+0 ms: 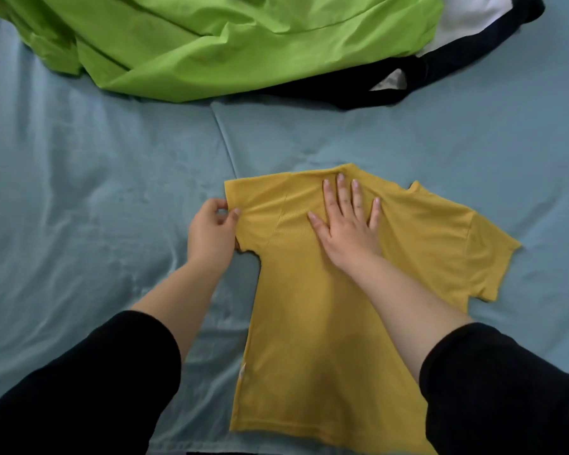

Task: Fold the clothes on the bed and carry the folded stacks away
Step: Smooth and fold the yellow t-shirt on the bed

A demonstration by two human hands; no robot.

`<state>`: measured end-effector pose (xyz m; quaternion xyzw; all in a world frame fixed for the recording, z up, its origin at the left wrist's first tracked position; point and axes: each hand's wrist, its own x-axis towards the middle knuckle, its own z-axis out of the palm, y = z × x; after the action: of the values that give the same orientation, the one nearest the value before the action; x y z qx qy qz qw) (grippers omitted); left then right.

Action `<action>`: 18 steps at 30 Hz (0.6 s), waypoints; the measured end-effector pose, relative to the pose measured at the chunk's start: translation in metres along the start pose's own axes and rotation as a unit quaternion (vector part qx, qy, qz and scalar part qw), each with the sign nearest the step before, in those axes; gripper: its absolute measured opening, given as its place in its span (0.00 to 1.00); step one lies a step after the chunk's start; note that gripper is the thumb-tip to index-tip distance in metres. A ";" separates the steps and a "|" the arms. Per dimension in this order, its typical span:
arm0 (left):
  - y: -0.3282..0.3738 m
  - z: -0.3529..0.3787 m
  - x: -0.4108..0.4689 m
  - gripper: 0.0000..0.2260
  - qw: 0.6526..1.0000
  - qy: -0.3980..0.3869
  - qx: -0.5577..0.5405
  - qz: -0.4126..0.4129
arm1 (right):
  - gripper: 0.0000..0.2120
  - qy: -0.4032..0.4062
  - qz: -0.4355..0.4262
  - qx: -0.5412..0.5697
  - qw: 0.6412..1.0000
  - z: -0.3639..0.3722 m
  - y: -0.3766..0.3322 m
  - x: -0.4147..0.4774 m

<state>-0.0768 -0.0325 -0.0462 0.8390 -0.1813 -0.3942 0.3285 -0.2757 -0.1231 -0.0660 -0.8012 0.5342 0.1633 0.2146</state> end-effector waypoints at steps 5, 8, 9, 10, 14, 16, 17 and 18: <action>0.002 0.004 -0.011 0.16 0.997 0.039 0.060 0.027 | 0.30 0.054 -0.017 0.006 0.998 0.002 -0.007 -0.021; -0.014 0.021 -0.051 0.28 0.929 0.034 0.280 0.241 | 0.28 0.069 -0.037 0.000 0.997 0.017 -0.012 -0.060; -0.021 0.030 -0.065 0.31 0.890 -0.014 0.337 0.307 | 0.27 0.073 -0.033 -0.005 0.997 0.023 -0.012 -0.069; -0.030 0.037 -0.073 0.32 0.849 -0.064 0.393 0.348 | 0.27 0.084 -0.021 -0.006 0.996 0.029 -0.010 -0.076; -0.059 0.043 -0.061 0.36 0.756 -0.163 0.532 0.345 | 0.29 0.096 0.028 -0.022 0.995 0.049 0.026 -0.104; -0.060 0.042 -0.055 0.36 0.748 -0.173 0.546 0.335 | 0.33 0.057 0.002 -0.073 0.996 0.061 0.061 -0.126; -0.058 0.043 -0.055 0.36 0.746 -0.176 0.552 0.327 | 0.34 0.044 -0.006 -0.092 0.995 0.063 0.080 -0.136; -0.057 0.044 -0.056 0.36 0.745 -0.178 0.559 0.318 | 0.34 0.035 -0.003 -0.106 0.994 0.062 0.098 -0.144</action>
<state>-0.1435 0.0215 -0.0761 0.6806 -0.6806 -0.2374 -0.1310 -0.4223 -0.0106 -0.0653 -0.8265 0.5182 0.1905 0.1102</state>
